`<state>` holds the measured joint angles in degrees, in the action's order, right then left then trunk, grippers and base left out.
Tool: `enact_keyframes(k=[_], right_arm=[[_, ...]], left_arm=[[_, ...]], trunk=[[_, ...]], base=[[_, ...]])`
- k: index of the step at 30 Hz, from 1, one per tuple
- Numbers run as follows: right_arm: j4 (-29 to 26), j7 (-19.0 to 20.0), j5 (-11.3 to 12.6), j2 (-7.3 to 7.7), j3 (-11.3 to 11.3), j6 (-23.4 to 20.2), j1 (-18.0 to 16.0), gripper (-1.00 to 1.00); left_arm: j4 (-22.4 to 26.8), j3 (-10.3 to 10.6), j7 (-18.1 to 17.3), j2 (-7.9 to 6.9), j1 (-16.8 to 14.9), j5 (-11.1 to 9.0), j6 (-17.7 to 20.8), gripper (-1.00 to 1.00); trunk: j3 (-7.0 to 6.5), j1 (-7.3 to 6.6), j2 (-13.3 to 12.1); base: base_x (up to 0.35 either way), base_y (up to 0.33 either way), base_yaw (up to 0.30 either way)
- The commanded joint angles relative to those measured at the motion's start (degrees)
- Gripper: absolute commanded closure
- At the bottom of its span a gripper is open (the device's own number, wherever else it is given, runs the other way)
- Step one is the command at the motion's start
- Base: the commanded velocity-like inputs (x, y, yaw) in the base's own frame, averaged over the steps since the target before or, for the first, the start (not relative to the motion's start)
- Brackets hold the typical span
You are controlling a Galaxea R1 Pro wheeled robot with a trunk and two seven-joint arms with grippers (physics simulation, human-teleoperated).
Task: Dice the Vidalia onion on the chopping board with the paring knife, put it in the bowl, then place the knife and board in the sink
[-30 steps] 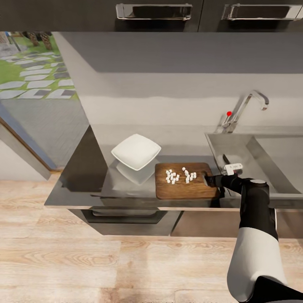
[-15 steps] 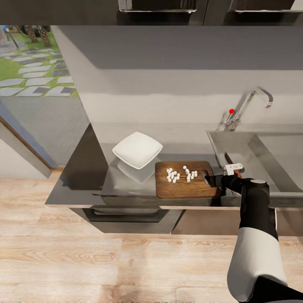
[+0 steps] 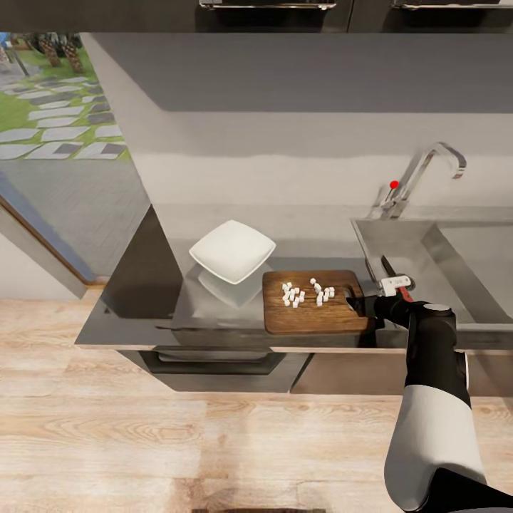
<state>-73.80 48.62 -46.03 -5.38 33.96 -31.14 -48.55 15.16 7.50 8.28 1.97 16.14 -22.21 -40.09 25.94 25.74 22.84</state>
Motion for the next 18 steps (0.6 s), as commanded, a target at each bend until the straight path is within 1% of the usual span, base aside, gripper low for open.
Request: enact_keyframes(k=[1,8,18], right_arm=[[-0.03,0.51,-0.47,-0.06,0.15,-0.5,-0.05,-1.0],[-0.03,0.44,-0.47,-0.06,0.2,-0.5,-0.05,-1.0],[-0.03,0.42,-0.47,-0.01,0.23,-0.5,-0.05,-1.0]], left_arm=[[0.13,0.5,0.56,-0.04,0.03,-0.1,-0.07,-1.0],[0.13,0.5,0.59,-0.04,0.03,-0.1,-0.07,-1.0],[0.13,0.5,0.6,-0.04,0.03,-0.08,-0.07,-1.0]], trunk=[[0.15,0.05,0.08],[0.5,0.05,0.08],[0.56,0.05,0.08]], base=[[0.0,0.0,0.0],[0.0,0.0,0.0],[0.0,0.0,0.0]])
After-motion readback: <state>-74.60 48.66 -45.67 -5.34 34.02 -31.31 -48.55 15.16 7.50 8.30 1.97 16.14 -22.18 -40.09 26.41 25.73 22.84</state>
